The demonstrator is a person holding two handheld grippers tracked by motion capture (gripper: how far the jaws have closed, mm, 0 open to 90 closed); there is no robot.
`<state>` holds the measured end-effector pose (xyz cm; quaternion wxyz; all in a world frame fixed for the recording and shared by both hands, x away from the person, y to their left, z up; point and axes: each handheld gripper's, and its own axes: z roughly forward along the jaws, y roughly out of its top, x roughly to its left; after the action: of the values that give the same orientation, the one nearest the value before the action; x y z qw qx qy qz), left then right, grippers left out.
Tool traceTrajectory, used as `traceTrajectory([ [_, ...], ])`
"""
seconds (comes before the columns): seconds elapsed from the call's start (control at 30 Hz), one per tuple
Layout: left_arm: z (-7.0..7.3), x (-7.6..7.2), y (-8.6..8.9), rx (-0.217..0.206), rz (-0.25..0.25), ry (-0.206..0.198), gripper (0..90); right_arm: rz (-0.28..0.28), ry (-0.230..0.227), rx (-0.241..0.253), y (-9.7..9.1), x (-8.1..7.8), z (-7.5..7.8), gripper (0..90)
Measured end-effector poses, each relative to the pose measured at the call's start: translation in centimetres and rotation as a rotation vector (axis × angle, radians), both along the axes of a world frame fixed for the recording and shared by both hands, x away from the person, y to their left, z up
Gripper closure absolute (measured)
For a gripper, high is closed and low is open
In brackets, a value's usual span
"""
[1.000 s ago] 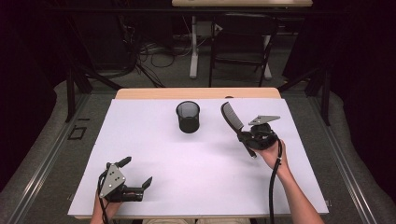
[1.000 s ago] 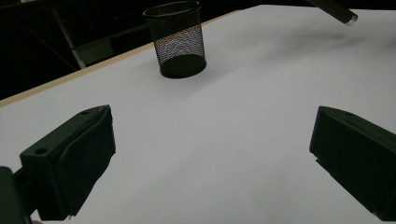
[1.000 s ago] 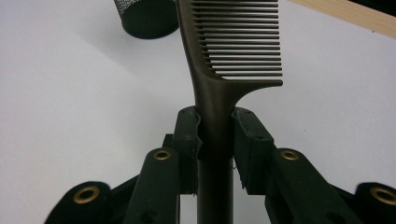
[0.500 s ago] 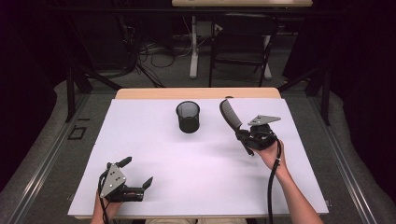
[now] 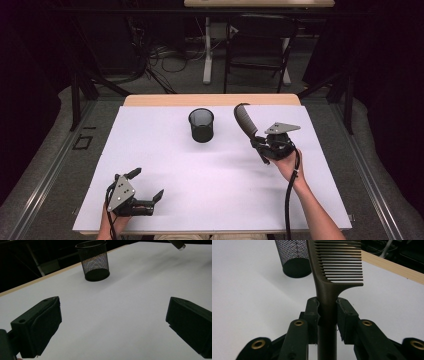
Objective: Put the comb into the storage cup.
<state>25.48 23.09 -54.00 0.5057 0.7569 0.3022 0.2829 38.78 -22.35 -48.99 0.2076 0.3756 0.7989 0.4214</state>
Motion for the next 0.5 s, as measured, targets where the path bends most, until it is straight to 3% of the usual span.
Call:
traceTrajectory([
  [0.5, 0.02, 0.06, -0.09, 0.008, 0.001, 0.001, 0.4, 0.004, -0.039, 0.024, 0.13, -0.01, 0.78, 72.6],
])
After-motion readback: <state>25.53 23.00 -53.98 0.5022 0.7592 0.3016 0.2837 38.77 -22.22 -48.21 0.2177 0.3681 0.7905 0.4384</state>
